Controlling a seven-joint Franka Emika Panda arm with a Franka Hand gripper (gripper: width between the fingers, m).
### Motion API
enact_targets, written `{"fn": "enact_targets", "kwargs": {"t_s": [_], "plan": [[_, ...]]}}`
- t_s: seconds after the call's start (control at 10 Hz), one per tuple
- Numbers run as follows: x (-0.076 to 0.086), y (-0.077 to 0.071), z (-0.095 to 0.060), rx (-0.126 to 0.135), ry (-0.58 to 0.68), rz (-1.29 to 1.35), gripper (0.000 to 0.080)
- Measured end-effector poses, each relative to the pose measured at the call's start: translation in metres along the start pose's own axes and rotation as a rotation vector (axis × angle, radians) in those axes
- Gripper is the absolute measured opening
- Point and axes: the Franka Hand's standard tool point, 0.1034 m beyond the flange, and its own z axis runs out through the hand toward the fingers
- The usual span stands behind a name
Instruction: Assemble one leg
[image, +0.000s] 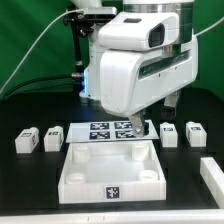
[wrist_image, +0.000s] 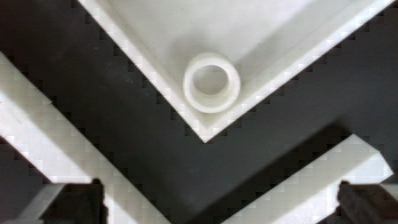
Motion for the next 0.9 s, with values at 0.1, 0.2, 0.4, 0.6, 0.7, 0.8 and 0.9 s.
{"fn": "enact_targets", "kwargs": {"t_s": [0.1, 0.2, 0.4, 0.6, 0.7, 0.8, 0.9], "plan": [[0.000, 0.000, 0.000, 0.000, 0.000, 0.000, 0.0650], [0.000, 0.000, 0.000, 0.000, 0.000, 0.000, 0.0650], [0.000, 0.000, 0.000, 0.000, 0.000, -0.021, 0.0650], [-0.001, -0.001, 0.002, 0.002, -0.001, -0.022, 0.0650], [-0.010, -0.011, 0.008, -0.017, 0.008, -0.170, 0.0650], [-0.033, -0.032, 0.018, -0.015, 0.004, -0.312, 0.0650], [-0.057, -0.048, 0.029, -0.015, 0.005, -0.442, 0.0650]]}}
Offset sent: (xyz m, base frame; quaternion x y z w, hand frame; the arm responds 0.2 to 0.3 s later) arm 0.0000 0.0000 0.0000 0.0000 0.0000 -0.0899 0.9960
